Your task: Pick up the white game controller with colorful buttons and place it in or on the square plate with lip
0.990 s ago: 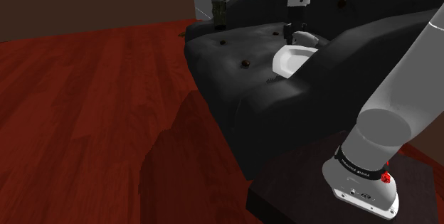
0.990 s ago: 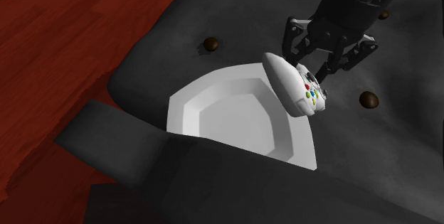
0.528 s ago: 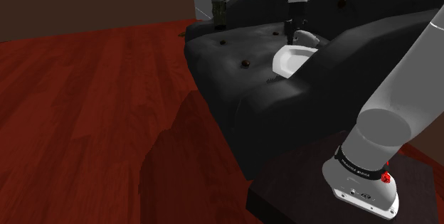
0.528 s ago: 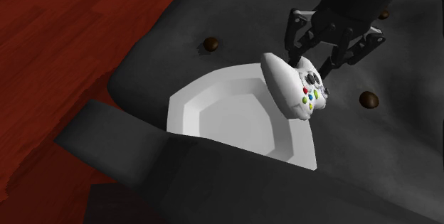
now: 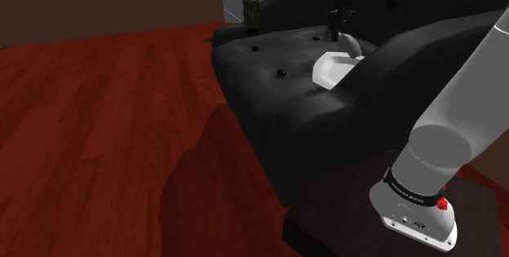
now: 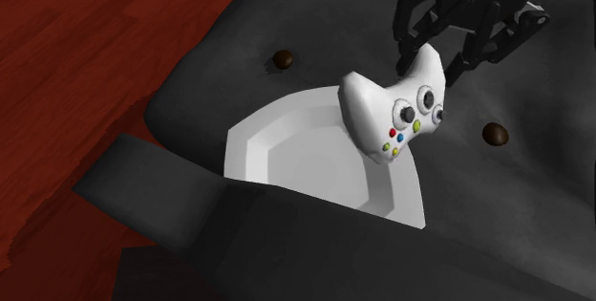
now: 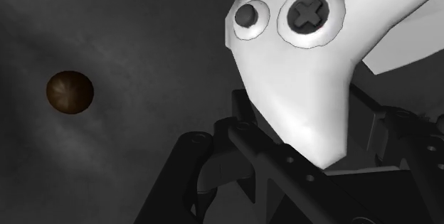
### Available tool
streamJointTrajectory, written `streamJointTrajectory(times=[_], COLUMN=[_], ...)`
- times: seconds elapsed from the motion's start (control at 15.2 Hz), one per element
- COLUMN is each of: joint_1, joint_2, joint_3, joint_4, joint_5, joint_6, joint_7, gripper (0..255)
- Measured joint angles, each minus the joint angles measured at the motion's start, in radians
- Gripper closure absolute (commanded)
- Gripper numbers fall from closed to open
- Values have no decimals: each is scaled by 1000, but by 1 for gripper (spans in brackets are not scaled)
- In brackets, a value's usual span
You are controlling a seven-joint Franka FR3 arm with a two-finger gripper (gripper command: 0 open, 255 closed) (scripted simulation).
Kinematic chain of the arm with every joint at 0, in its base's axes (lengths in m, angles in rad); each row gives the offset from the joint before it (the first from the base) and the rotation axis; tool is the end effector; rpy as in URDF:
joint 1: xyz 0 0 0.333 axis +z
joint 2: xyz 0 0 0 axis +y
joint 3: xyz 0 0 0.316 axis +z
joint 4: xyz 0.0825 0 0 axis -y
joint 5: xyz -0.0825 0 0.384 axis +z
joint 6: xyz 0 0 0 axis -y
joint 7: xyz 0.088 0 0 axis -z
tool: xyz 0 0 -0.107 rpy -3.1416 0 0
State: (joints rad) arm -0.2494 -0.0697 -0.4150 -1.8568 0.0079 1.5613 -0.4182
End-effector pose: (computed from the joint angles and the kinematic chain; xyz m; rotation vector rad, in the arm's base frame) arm 0.4037 -0.3214 0.5251 -2.9577 0.3610 0.2697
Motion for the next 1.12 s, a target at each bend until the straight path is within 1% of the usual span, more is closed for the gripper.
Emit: streamJointTrajectory(times=[0.86, 0.99, 1.12], joint_1=[1, 10, 21], joint_2=[14, -39, -110], joint_3=[0, 14, 35], joint_4=[190, 137, 50], joint_5=[6, -8, -23], joint_6=[-177, -174, -152], joint_7=[1, 27, 65], gripper=[255, 255, 255])
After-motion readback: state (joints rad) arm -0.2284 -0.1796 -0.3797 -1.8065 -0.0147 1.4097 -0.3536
